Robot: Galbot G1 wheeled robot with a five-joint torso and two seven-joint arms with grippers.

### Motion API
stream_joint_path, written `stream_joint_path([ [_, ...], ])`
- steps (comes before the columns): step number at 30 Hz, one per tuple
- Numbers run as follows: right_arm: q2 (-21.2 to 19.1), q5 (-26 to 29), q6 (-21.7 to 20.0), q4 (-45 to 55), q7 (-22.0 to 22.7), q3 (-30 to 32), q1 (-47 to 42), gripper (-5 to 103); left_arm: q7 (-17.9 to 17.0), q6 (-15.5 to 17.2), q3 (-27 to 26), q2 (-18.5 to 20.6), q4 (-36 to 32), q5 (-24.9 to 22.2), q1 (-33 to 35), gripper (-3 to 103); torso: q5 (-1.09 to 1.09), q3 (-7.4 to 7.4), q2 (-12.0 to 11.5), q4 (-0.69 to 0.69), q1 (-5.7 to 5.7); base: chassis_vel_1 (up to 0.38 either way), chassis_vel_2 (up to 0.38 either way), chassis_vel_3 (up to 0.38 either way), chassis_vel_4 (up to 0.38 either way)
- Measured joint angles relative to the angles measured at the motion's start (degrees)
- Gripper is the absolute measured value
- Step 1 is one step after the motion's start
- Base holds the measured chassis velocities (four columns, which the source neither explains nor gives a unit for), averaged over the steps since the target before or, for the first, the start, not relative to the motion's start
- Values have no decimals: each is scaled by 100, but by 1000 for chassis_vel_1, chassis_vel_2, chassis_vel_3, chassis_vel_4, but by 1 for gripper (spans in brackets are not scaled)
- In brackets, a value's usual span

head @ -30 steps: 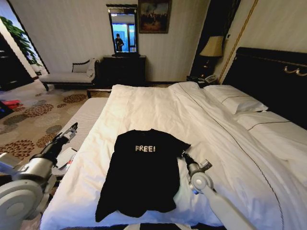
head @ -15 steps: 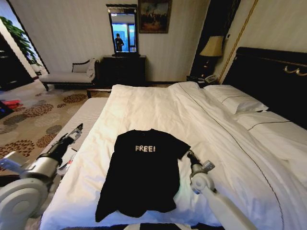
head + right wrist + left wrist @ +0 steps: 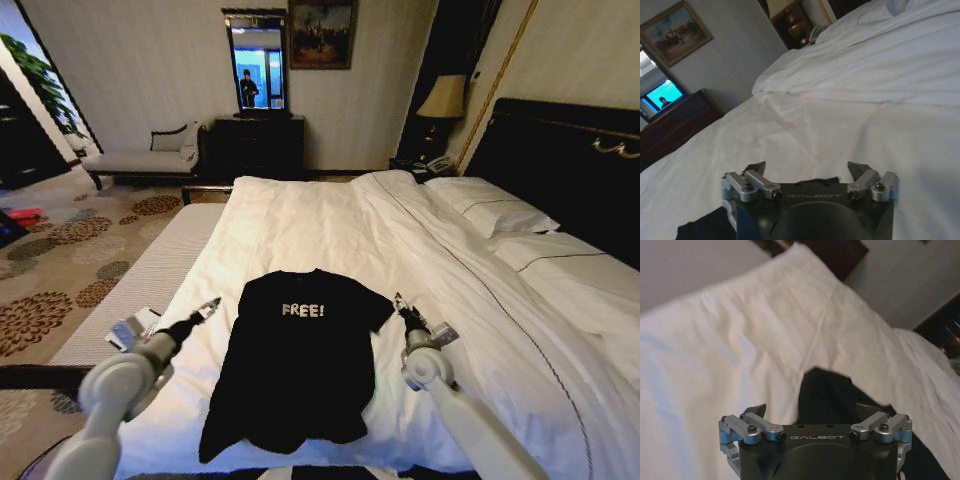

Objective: Fold the clothes on the bed.

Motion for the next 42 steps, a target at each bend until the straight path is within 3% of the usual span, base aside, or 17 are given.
stream_joint_path([
  [1, 24, -2, -13, -10, -4, -29, 16, 93, 99, -18, 179, -62, 197, 50, -126, 100, -1, 0, 0, 1, 0, 0, 0, 0, 0],
  [3, 37, -3, -28, -26, -9, -43, 29, 99, 199, -54, 338, -132, 374, 82, -282, 100, 1, 0, 0, -1, 0, 0, 0, 0, 0],
  [16, 58, -42, -47, -130, -23, 2, -23, 100, 456, -119, 1017, -560, 1142, 512, -872, 100, 0, 0, 0, -1, 0, 0, 0, 0, 0],
  [38, -12, 18, -56, -324, -78, -44, 87, 100, 507, -156, 1179, -810, 1471, 840, -1006, 101, 0, -1, 0, 0, 0, 0, 0, 0, 0],
  [42, -35, 46, -56, -349, -109, -44, 94, 100, 537, -173, 1190, -860, 1485, 891, -1006, 91, 0, -1, 0, -1, 0, 0, 0, 0, 0],
])
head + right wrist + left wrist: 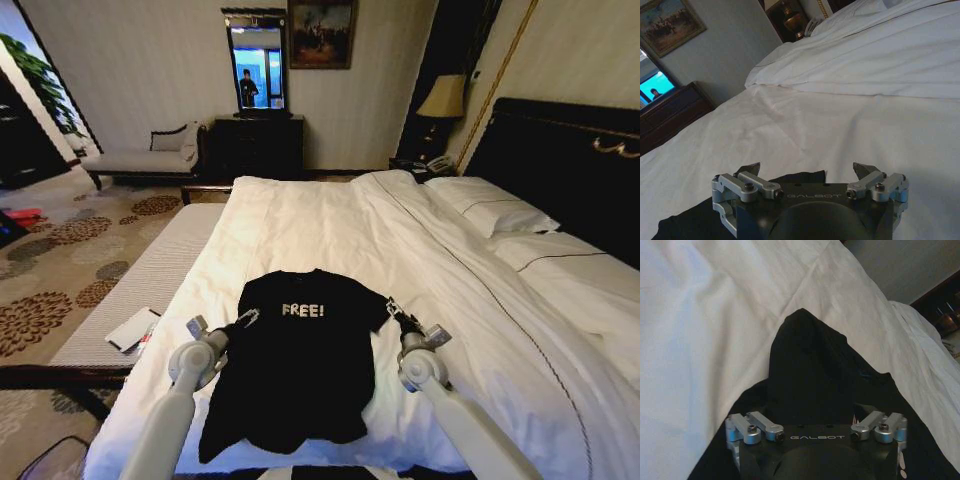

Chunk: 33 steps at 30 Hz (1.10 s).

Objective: Fold the clothes on the bed.

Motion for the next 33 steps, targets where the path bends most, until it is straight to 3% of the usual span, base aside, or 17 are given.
stream_joint_path([
  [2, -29, 25, 5, -39, -25, 2, -7, 100, 22, -28, 0, -51, 13, 50, 1, 81, 0, 0, 0, 0, 0, 0, 0, 0, 0],
  [5, -41, 29, 10, -59, -35, 2, -13, 100, 32, -42, -11, -77, 16, 64, 1, 76, 0, 0, 0, 0, 0, 0, 0, 0, 0],
  [6, -49, 35, 15, -67, -42, 3, -14, 100, 38, -50, -25, -97, 17, 74, 1, 64, 0, 0, 0, 0, 0, 0, 0, 0, 0],
  [8, -51, 38, 17, -72, -44, 4, -14, 100, 39, -52, -29, -103, 17, 83, 2, 64, 0, 0, 0, 0, 0, 0, 0, 0, 0],
  [10, -54, 42, 23, -88, -47, 5, -7, 100, 42, -57, -32, -111, 19, 109, 7, 48, 0, 0, 0, 0, 0, 0, 0, 0, 0],
  [12, -56, 44, 26, -94, -47, 5, -4, 100, 44, -60, -35, -117, 19, 124, 10, 48, 0, 0, 0, 0, 0, 0, 0, 0, 0],
  [14, -56, 45, 33, -108, -50, 3, -2, 100, 47, -73, -53, -126, 20, 158, 21, 38, 0, 0, 0, 0, 0, 0, 0, 0, 0],
  [15, -56, 45, 33, -108, -50, 3, -2, 100, 47, -73, -53, -126, 20, 158, 21, 38, 0, 0, 0, 0, 0, 0, 0, 0, 0],
  [19, -40, 35, 47, -126, -54, -10, -11, 100, 54, -94, -135, -114, -19, 168, 39, 16, -1, 0, 0, 0, 0, 0, 0, 0, 0],
  [21, -36, 31, 48, -126, -54, -13, -13, 100, 54, -101, -154, -105, -31, 164, 40, 16, -1, 0, 0, 0, 0, 0, 0, 0, 0],
  [24, -10, 7, 48, -84, -54, -21, -30, 100, 55, -125, -282, 1, -109, 104, 43, 2, -1, 0, 0, 0, 0, 0, 0, 0, 0],
  [33, 57, -80, 42, 21, -38, -23, -86, 100, 65, -182, -703, 443, -79, -89, -108, 2, -1, 0, 0, 0, 0, 0, 0, 0, 0],
])
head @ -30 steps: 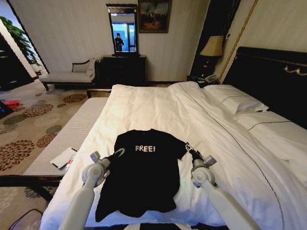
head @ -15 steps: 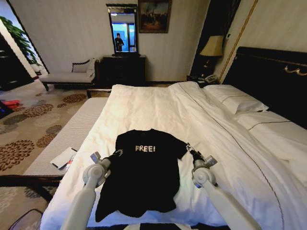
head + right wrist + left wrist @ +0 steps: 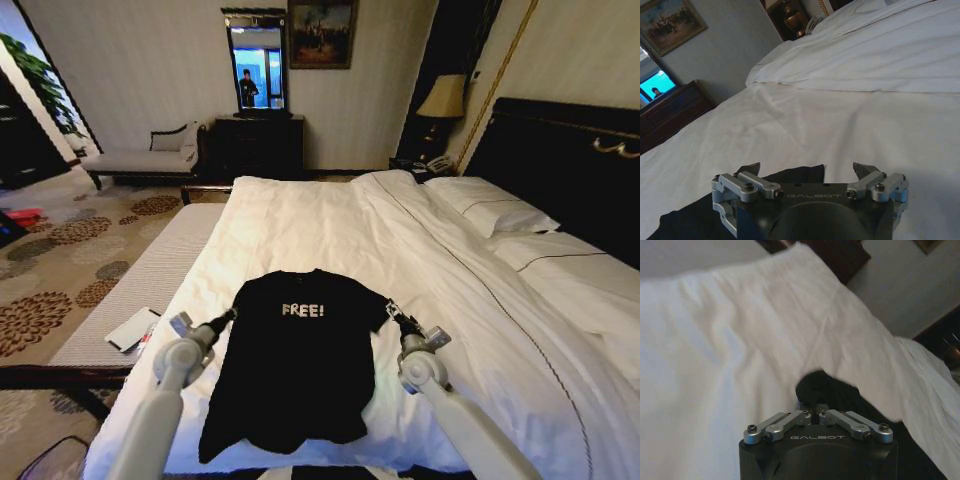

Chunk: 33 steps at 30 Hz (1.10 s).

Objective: Fold the clothes on the bed.

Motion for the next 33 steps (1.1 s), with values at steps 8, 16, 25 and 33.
stream_joint_path([
  [8, 91, -134, -37, 28, 20, -169, 42, 100, 78, -62, -253, 317, 312, -19, -111, 2, 0, 0, 0, 2, 0, 0, 0, 0, 0],
  [16, 129, -212, -93, 68, 87, -221, 66, 100, 123, -172, -251, 364, 705, 284, -166, 4, 0, 0, 0, 0, 0, 0, 0, 0, 0],
  [25, 150, -251, -108, 92, 99, -264, 55, 100, 142, -235, -531, 464, 804, 243, -80, 36, 1, 0, 0, 2, 0, 0, 0, 0, 0],
  [33, 81, -227, -113, 124, 101, -221, 42, 100, 86, -423, -1017, 628, 751, -100, -120, 69, 0, 0, 0, 0, 0, 0, 0, 0, 0],
])
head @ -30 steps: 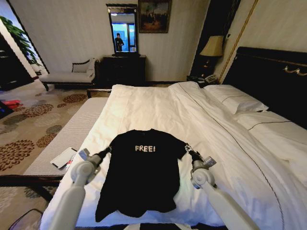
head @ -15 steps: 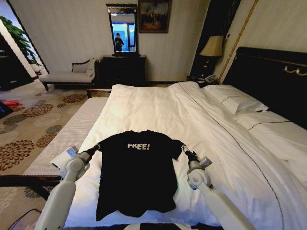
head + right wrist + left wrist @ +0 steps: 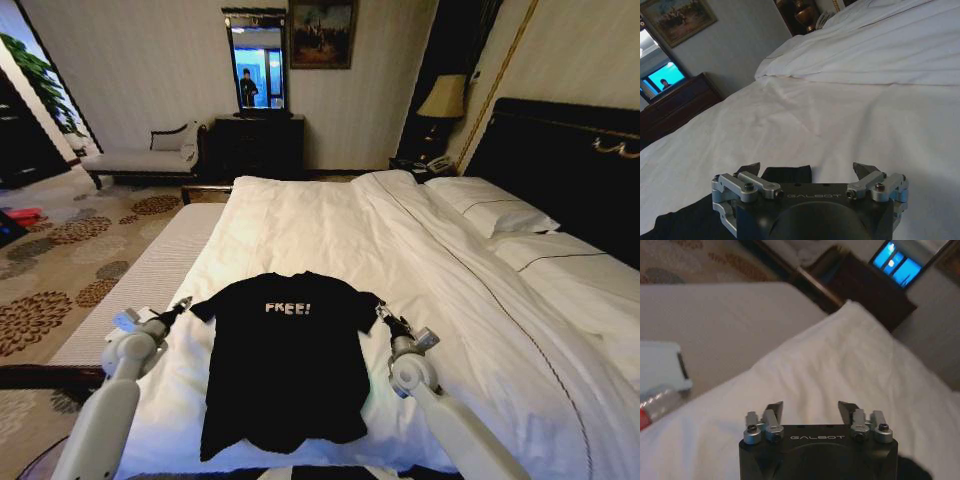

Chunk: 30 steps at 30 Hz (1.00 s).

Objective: Fold the clothes on the bed.

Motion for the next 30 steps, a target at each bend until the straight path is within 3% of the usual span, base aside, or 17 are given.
stream_joint_path([
  [4, -42, 104, -66, 21, -6, 46, 33, 100, -75, -26, -198, 2, -439, -181, 39, 80, 1, 0, 0, 0, 0, 0, 0, 0, 0],
  [5, -70, 177, -113, 23, -25, 62, 65, 100, -97, -34, -300, 2, -720, -252, 79, 80, 1, 0, 0, -1, 0, 0, 0, 0, 0],
  [7, -175, 375, -260, 11, -123, 58, 221, 100, -111, -64, -523, 16, -1336, -433, 199, 91, 2, 0, 0, -1, 0, 0, 0, 0, 0],
  [9, -214, 464, -305, -5, -162, 31, 290, 100, -114, -87, -607, 29, -1544, -509, 247, 96, 1, 0, 0, -1, 0, 0, 0, 0, 0],
  [10, -307, 742, -424, -44, -262, -62, 472, 100, -126, -158, -780, 62, -1910, -662, 330, 98, 2, 0, 0, 1, 0, 0, 0, 0, 0],
  [12, -426, 1186, -655, -121, -375, -216, 747, 100, -175, -228, -1083, 117, -2464, -1040, 435, 100, -1, 0, 0, 3, -1, 0, 0, 0, 0],
  [14, -445, 1276, -707, -155, -386, -255, 808, 100, -182, -237, -1147, 128, -2555, -1118, 449, 100, 0, 0, 0, 2, -1, 0, 0, 0, 0],
  [16, -468, 1550, -827, -358, -364, -414, 1035, 100, -250, -269, -1520, 198, -3027, -1571, 525, 100, 2, 0, 0, 3, -1, 0, 0, 0, 0],
  [25, -261, 1599, -766, -846, -389, -509, 994, 103, -409, -351, -2425, 394, -3657, -2367, 755, 100, 1, 0, 0, -1, -1, 0, 0, 0, 0],
  [26, -204, 1571, -737, -938, -448, -518, 981, 94, -417, -351, -2477, 394, -3682, -2393, 804, 100, 1, 0, 0, 0, -1, 0, 0, 0, 0],
  [28, -179, 1560, -723, -980, -476, -520, 981, 94, -418, -349, -2490, 394, -3692, -2400, 824, 100, 1, 0, 1, 0, -1, 0, 0, 0, 0],
  [29, -124, 1541, -680, -1060, -546, -520, 985, 84, -423, -344, -2506, 386, -3713, -2402, 866, 100, 1, 0, 1, 0, -1, 0, 0, 0, 0],
  [30, -105, 1535, -654, -1091, -586, -520, 990, 84, -428, -340, -2508, 377, -3722, -2398, 885, 100, 1, 0, 1, 0, -1, 0, 0, 0, 0],
])
